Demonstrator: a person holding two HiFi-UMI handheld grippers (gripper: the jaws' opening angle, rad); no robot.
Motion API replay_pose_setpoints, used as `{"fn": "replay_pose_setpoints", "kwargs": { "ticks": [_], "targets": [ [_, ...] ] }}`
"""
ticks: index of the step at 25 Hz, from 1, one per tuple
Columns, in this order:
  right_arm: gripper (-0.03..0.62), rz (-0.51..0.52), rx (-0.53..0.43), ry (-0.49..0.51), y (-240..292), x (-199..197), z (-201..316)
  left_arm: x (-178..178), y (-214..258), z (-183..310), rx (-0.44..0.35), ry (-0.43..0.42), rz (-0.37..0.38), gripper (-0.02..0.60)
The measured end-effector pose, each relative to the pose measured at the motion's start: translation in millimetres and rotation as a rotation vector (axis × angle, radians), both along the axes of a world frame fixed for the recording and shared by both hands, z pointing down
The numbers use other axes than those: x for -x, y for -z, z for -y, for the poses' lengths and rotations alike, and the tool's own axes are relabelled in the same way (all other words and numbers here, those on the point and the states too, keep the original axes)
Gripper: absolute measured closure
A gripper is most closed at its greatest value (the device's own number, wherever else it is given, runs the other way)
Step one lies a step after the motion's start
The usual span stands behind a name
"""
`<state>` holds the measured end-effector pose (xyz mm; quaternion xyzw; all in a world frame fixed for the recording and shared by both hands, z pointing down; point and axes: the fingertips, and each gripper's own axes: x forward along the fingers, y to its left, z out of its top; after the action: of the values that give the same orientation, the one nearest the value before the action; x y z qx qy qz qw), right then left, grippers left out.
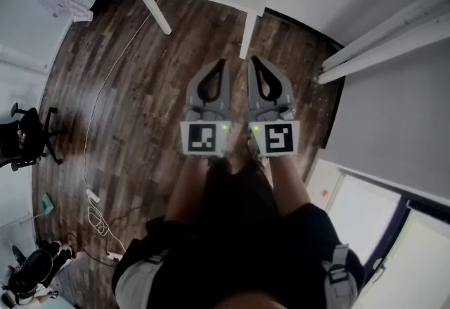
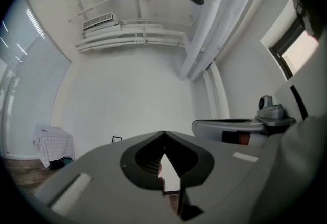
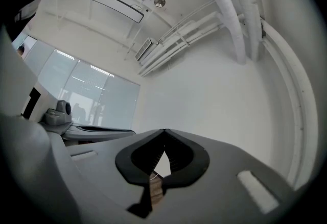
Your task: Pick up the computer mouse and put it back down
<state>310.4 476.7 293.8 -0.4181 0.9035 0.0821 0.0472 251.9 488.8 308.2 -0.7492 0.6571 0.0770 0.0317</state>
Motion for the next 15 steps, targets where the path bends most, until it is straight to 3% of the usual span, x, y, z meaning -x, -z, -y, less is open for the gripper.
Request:
{"fn": "replay_pose_setpoints", "kwargs": {
  "ticks": [8,15],
  "targets": [
    [0.58,-0.017,0.05,-0.082,-21.2,16.7,10.9,56.1,-19.8,11.2,0.057,-0.004,-0.006,0.58],
    [0.58,-0.022,0.091,-0.08,-37.7,17.8,63.5,64.9,-34.9,61.5,0.083,0.013,-0.018,0.58]
  ]
}}
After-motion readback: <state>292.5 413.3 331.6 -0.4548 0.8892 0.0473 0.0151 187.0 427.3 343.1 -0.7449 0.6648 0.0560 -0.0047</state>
